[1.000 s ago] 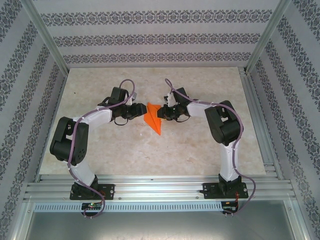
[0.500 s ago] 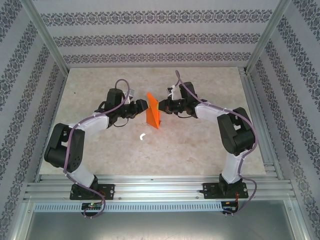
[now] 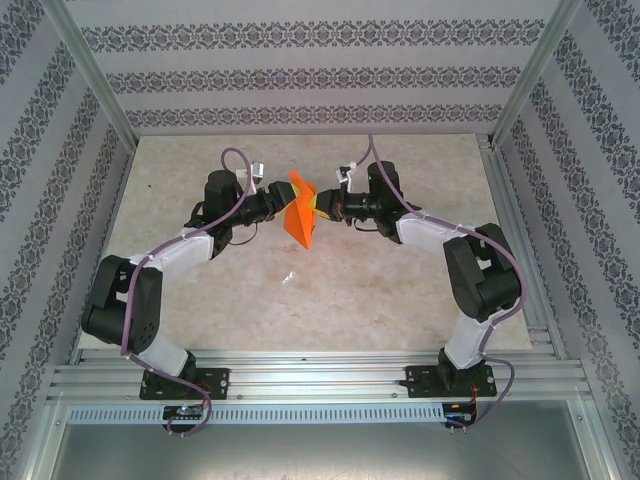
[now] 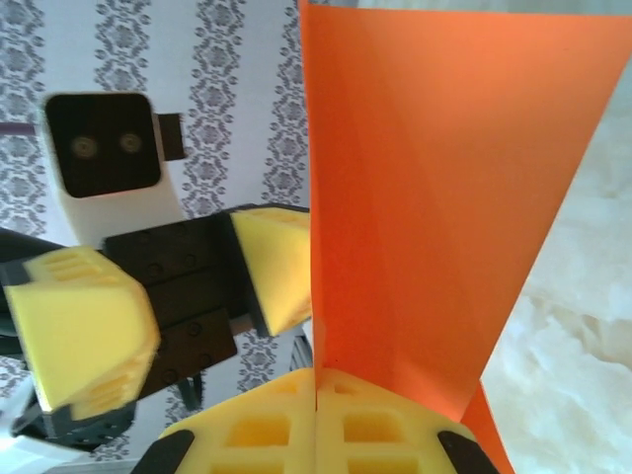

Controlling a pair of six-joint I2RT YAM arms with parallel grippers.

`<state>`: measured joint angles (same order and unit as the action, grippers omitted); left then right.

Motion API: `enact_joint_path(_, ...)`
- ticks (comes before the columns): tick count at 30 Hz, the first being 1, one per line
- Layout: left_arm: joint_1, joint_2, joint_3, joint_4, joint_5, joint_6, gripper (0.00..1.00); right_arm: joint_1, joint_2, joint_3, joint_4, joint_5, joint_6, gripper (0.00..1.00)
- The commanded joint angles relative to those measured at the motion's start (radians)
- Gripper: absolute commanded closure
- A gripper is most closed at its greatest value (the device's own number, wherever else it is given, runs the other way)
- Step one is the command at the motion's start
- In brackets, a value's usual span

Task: Fold a paper plane with a square sheet of paper (fold left side to right side)
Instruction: Turn over the paper at the center of the table.

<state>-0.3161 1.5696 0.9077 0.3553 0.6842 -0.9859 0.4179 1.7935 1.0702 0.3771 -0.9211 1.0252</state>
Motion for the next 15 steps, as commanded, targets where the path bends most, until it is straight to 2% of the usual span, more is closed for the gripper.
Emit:
enact_joint_path(1,0.004,-0.003,0.002,0.071,0.020,-0.031,0.39,-0.004,-0.038,-0.017,0.112,-0.028,0.069,1.00)
enact_joint_path(5,-0.003,0.012,0.003,0.116,0.037,-0.055,0.41,0.005,-0.030,-0.025,0.175,-0.038,0.123,1.00)
enact_joint_path(8,-0.006,0.020,0.007,0.139,0.045,-0.067,0.46,0.010,-0.017,-0.033,0.236,-0.042,0.172,1.00)
enact_joint_path(15,-0.010,0.021,0.016,0.151,0.060,-0.074,0.62,0.016,-0.016,-0.039,0.249,-0.035,0.188,1.00)
